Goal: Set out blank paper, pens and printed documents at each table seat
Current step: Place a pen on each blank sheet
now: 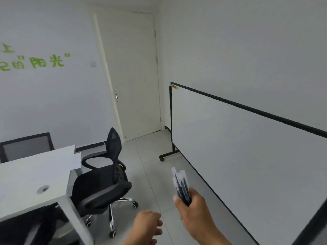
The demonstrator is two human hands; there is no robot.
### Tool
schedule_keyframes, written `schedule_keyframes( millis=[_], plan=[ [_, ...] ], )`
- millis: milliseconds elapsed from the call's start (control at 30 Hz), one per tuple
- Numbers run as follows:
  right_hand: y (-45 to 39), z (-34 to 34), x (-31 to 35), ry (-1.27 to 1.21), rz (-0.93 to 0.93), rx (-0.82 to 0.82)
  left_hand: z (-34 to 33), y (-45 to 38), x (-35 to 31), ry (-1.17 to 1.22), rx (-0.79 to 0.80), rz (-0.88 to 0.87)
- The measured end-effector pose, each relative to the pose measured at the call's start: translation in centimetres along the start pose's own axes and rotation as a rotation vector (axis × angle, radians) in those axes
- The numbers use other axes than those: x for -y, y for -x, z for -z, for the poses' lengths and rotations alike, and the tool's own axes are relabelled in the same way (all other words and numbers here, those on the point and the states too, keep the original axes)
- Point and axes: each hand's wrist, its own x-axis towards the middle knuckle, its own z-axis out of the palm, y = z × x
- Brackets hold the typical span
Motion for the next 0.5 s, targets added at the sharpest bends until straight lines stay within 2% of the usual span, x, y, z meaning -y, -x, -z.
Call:
schedule_keyframes(
  millis=[267, 500],
  plan=[
    [-6.7, -10.7, 5.2, 0.016, 0.032, 0.072, 11.1, -5.8, -3.9, 0.044, -0.034, -0.079],
    [-11.9, -14.8, 8.2, 0.032, 0.018, 0.110, 15.6, -10.7, -7.1, 0.127, -0.051, -0.070]
  ],
)
